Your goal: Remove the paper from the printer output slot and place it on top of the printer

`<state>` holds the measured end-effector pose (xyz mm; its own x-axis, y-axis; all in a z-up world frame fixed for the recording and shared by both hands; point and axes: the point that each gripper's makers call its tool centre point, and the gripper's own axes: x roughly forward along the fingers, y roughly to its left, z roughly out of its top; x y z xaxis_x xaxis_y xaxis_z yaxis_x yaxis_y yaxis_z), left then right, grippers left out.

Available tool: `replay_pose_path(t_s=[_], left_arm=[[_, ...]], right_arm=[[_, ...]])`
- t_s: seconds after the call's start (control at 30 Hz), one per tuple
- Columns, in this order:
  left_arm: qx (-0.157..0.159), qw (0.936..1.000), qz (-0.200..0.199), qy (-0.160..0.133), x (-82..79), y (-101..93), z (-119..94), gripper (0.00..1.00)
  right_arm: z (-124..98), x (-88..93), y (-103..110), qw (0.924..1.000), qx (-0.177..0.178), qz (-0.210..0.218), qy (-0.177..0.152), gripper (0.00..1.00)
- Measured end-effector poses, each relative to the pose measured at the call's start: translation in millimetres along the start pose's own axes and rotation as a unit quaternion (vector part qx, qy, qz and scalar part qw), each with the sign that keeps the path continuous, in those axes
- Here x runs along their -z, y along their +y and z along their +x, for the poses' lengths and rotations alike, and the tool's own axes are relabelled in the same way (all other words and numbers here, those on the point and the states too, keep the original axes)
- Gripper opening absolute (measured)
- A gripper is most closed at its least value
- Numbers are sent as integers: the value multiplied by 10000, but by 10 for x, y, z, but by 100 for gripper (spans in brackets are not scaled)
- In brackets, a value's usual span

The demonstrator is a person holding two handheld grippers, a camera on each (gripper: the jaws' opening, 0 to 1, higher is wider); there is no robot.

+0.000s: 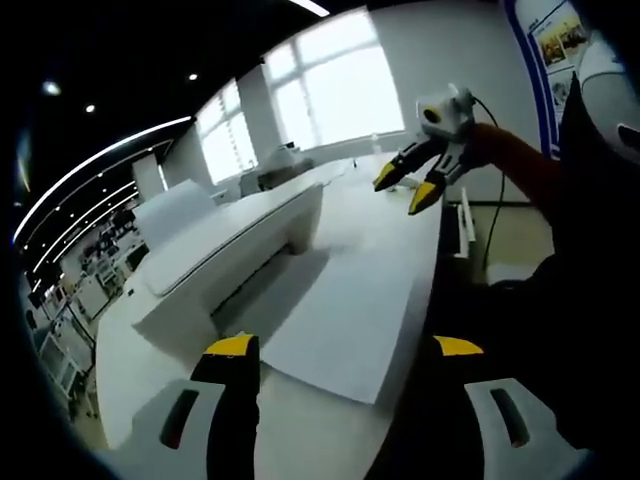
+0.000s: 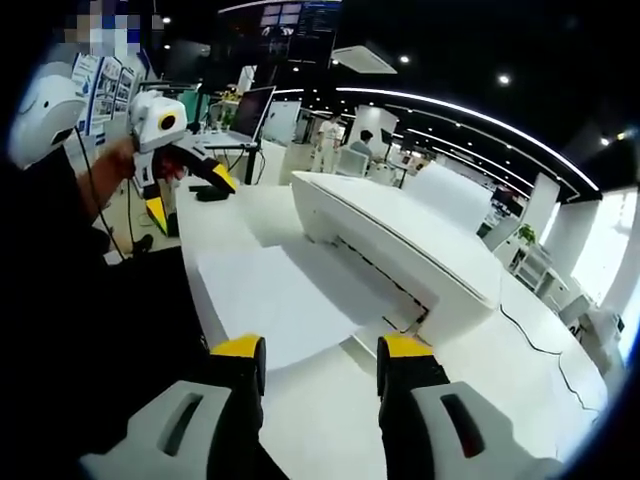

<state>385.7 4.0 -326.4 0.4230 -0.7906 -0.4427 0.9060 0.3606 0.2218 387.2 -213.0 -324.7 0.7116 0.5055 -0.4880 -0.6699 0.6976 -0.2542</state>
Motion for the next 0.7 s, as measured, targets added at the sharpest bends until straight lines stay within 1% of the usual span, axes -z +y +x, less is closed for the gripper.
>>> replay_pose_path(t_s=[0.23, 0.5, 0.7], left_arm=[[-6, 10000, 61, 42, -7, -4, 49, 72], [-1, 9999, 96, 111, 23, -7, 76, 72], [-23, 9999, 96, 97, 11, 19, 115, 73]], right_arm=[[-42, 12, -37, 10000, 77, 25, 0, 40], [-31, 24, 1, 10000, 35, 4, 24, 40], [-18, 53, -20, 10000, 56, 40, 60, 40]])
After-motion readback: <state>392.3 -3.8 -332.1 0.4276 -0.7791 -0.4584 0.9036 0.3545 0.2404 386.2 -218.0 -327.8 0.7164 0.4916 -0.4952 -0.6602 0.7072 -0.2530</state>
